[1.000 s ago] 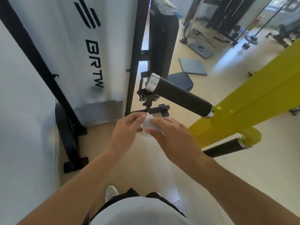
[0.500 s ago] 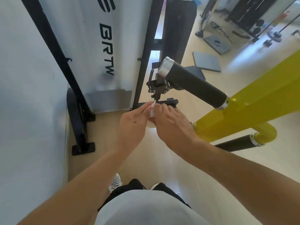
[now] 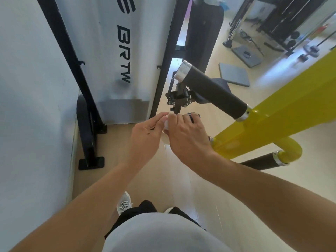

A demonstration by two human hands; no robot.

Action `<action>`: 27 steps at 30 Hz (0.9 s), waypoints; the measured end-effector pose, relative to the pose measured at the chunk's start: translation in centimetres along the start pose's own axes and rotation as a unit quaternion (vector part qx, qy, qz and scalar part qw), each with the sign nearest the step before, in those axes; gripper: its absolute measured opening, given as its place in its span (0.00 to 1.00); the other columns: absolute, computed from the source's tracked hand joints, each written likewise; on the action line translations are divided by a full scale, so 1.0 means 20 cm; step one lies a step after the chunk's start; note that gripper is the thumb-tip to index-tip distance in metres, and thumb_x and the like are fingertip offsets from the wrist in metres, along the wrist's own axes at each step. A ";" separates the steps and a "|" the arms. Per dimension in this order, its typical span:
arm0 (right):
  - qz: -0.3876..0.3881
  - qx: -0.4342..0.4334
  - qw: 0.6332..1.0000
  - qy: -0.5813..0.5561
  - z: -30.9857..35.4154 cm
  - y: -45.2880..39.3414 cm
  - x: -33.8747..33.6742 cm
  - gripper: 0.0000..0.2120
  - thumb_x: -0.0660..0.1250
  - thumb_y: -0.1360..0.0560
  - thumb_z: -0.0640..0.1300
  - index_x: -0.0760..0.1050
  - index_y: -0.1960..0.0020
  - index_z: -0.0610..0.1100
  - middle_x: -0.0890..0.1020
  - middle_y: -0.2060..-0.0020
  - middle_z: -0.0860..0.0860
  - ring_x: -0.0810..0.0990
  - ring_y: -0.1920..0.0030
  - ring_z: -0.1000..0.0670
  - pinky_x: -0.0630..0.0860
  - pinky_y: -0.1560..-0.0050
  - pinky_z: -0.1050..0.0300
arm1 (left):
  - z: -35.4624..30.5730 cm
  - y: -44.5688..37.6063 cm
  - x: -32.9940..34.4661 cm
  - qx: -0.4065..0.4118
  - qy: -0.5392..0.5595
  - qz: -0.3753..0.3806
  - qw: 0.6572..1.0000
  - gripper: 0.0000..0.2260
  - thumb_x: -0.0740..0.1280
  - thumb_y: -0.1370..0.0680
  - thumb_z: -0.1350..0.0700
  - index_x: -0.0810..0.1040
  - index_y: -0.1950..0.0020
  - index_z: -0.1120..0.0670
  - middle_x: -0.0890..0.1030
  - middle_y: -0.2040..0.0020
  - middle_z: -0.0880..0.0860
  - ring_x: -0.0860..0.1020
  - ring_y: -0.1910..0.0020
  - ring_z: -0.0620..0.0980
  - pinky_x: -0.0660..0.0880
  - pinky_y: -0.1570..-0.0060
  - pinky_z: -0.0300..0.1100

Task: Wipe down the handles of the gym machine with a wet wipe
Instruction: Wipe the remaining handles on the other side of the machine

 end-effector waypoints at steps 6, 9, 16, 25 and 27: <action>0.122 0.056 0.989 0.055 -0.16 0.15 0.02 0.11 0.56 0.17 0.44 0.65 0.37 0.42 0.78 0.49 0.44 0.70 0.57 0.45 0.71 0.42 0.45 | 0.02 0.01 -0.01 -0.017 -0.007 -0.020 1.000 0.07 0.66 0.20 0.45 0.82 0.48 0.33 0.85 0.57 0.44 0.81 0.56 0.49 0.78 0.49 0.43; 0.064 0.015 0.997 0.031 -0.05 0.05 -0.01 0.09 0.53 0.17 0.44 0.67 0.41 0.41 0.80 0.52 0.44 0.74 0.58 0.43 0.72 0.47 0.44 | 0.02 0.01 -0.02 -0.014 -0.014 -0.021 1.000 0.07 0.67 0.20 0.46 0.82 0.45 0.37 0.85 0.57 0.36 0.83 0.54 0.40 0.80 0.45 0.44; 0.180 0.039 0.969 0.162 -0.19 0.14 0.02 0.16 0.59 0.18 0.47 0.66 0.34 0.40 0.81 0.46 0.42 0.80 0.46 0.41 0.61 0.28 0.36 | 0.03 -0.02 -0.03 -0.013 -0.039 -0.018 0.999 0.10 0.66 0.20 0.43 0.83 0.42 0.40 0.85 0.53 0.39 0.82 0.54 0.44 0.79 0.49 0.41; 0.056 -0.009 0.994 0.090 -0.01 -0.04 0.01 0.12 0.53 0.16 0.45 0.68 0.38 0.38 0.83 0.49 0.42 0.81 0.48 0.39 0.59 0.26 0.35 | 0.02 -0.03 0.00 -0.004 0.000 0.007 1.000 0.10 0.66 0.19 0.52 0.84 0.39 0.46 0.86 0.51 0.39 0.82 0.50 0.34 0.74 0.49 0.27; 0.077 0.002 0.993 0.091 -0.05 -0.02 0.01 0.12 0.56 0.17 0.46 0.68 0.37 0.40 0.82 0.48 0.43 0.80 0.47 0.40 0.58 0.25 0.36 | 0.02 -0.03 -0.01 -0.016 0.008 -0.002 1.000 0.09 0.67 0.19 0.50 0.84 0.41 0.45 0.85 0.53 0.36 0.82 0.51 0.32 0.72 0.51 0.25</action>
Point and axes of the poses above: each hand's wrist, its own y-axis away from the middle knuckle, its own x-axis out of the palm, z = x × y, the point moved 7 cm from there along -y, towards the middle knuckle
